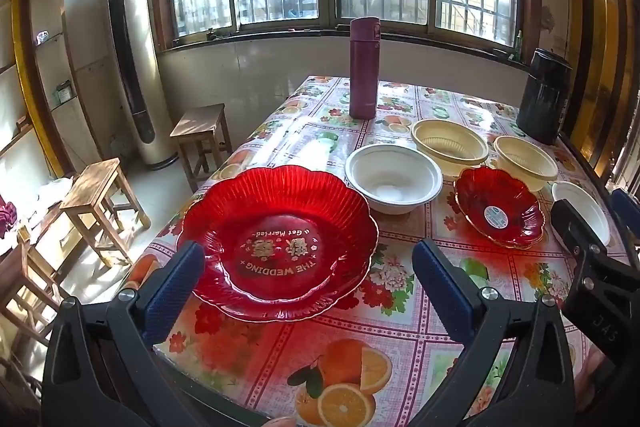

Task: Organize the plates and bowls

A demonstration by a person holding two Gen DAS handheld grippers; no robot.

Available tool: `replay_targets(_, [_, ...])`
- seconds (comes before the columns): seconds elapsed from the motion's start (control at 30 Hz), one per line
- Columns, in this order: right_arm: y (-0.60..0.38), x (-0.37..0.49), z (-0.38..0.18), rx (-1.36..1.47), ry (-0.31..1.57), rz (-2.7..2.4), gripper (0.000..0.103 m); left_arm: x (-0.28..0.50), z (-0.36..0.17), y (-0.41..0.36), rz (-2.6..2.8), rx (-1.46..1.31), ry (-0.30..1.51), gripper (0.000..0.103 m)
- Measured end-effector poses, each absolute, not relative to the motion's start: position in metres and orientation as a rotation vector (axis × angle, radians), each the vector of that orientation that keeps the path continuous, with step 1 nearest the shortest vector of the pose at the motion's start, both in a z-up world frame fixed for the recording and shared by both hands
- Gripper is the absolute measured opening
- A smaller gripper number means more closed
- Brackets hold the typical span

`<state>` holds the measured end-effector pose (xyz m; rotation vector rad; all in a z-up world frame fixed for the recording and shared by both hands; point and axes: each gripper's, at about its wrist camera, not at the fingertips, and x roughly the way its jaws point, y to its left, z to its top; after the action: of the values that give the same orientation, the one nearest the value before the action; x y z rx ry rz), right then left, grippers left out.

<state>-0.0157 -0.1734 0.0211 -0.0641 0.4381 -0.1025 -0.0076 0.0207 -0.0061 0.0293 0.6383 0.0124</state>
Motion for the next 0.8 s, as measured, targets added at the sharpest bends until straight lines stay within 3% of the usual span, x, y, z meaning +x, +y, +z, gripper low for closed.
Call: replay_targets(0.8, [-0.164,-0.013,0.02,-0.072,0.45,-0.064,0.103,-0.006,-0.014,0.024,-0.002,0.011,0.676,0.103])
